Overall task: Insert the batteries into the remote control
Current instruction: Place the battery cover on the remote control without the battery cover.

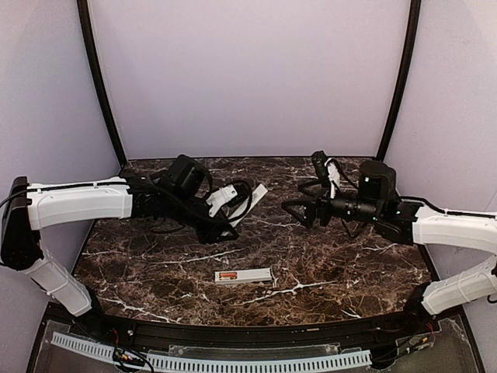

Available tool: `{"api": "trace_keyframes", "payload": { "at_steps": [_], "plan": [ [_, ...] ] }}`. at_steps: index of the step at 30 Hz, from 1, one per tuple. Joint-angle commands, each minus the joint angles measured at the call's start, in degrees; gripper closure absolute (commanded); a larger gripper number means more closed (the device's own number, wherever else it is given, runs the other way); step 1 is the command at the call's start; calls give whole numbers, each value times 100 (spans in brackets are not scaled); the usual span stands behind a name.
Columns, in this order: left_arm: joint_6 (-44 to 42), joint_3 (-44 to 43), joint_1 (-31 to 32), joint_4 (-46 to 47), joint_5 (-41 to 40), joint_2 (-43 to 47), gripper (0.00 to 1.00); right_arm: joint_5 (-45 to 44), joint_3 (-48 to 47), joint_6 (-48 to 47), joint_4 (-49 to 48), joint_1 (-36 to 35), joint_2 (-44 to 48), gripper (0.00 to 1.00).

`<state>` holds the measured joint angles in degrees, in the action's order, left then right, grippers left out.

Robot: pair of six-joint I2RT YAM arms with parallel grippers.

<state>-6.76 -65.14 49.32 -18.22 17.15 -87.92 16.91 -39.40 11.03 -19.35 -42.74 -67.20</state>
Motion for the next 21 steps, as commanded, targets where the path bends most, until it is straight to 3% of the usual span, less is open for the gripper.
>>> {"api": "trace_keyframes", "payload": {
  "at_steps": [1, 4, 9, 21],
  "plan": [
    [-1317, 168, -45, -1622, -42, 273, 80, 877, -118, -923, 826, 24, -388, 5],
    [-1757, 163, -41, -2021, -145, 237, 80, 1517, -346, -969, 1133, 33, -731, 8],
    [-2186, 220, -46, -2654, -484, 87, 79, 1801, -148, -1666, 1244, -49, -761, 12],
    [-2774, 726, 1, -2400, -532, -103, 76, 2138, -473, -3195, 1328, -394, -1972, 21]
  ]
}}
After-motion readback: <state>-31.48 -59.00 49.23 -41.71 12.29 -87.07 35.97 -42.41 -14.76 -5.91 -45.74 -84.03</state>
